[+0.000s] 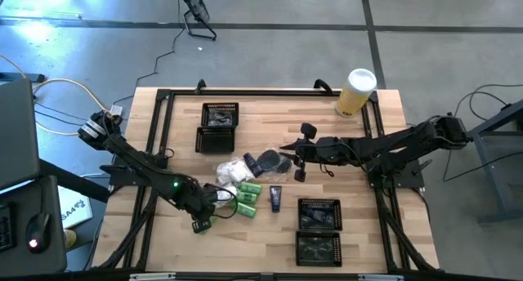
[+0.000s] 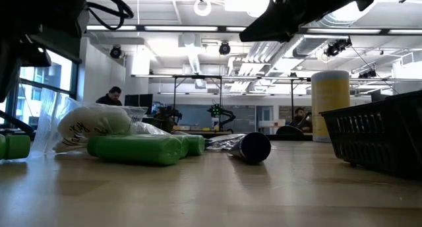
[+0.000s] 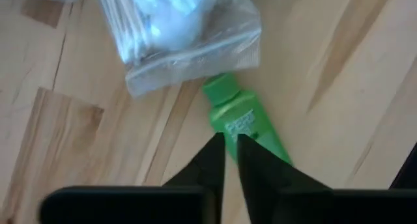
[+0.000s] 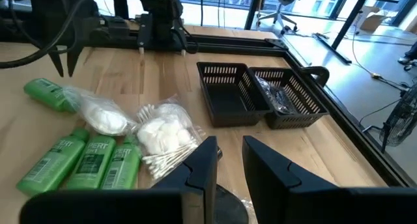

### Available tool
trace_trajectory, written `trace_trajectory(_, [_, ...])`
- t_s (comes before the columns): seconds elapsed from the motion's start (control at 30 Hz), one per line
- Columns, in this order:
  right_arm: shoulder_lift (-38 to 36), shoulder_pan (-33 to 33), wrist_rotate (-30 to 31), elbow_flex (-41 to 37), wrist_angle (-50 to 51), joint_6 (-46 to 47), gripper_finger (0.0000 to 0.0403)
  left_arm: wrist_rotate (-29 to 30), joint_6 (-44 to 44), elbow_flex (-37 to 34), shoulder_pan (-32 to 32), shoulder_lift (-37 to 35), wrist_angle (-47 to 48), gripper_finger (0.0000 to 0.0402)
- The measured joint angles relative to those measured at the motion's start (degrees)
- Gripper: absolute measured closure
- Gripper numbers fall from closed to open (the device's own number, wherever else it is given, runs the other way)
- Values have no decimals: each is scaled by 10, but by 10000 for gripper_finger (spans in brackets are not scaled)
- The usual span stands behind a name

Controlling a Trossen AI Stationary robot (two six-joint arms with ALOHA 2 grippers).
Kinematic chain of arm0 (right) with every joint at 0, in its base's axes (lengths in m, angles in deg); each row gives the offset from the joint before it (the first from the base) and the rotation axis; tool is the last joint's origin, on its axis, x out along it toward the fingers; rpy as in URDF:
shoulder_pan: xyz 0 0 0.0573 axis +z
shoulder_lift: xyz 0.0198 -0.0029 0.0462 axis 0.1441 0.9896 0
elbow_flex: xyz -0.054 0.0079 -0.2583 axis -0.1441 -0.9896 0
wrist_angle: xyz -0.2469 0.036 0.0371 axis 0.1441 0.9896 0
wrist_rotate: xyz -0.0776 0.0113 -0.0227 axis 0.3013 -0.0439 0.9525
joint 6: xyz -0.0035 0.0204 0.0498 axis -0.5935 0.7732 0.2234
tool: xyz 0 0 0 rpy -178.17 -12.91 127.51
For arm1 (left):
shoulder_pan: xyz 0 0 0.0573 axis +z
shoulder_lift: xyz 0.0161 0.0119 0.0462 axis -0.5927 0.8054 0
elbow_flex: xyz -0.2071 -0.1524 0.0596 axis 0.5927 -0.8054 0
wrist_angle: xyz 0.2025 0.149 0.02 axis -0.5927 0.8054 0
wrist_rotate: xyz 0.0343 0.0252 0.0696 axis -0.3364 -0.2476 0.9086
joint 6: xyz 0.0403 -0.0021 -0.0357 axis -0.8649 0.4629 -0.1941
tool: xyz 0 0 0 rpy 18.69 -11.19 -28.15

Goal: Pick & Place Travel size toiletries
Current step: Put the green shampoo into the bottom black basket

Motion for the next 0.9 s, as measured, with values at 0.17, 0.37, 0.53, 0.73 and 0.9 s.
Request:
trace_trajectory(0.17, [2, 0, 0, 0, 8, 0, 337, -1, 18, 0, 0, 6, 2, 275])
trace_trajectory(0.37, [7, 0, 0, 0, 11, -3, 337, 3, 29, 0, 0, 12, -5, 184])
trace_trajectory(0.53, [9, 0, 1, 0, 12, -4, 337, 47, 29, 0, 0, 14, -13, 141])
trace_trajectory(0.73, [9, 0, 1, 0, 12, -5, 337, 92, 29, 0, 0, 14, -45, 133])
trace_trajectory(0.9, [9, 0, 0, 0, 13, -5, 337, 91, 90, 0, 0, 14, -54, 132])
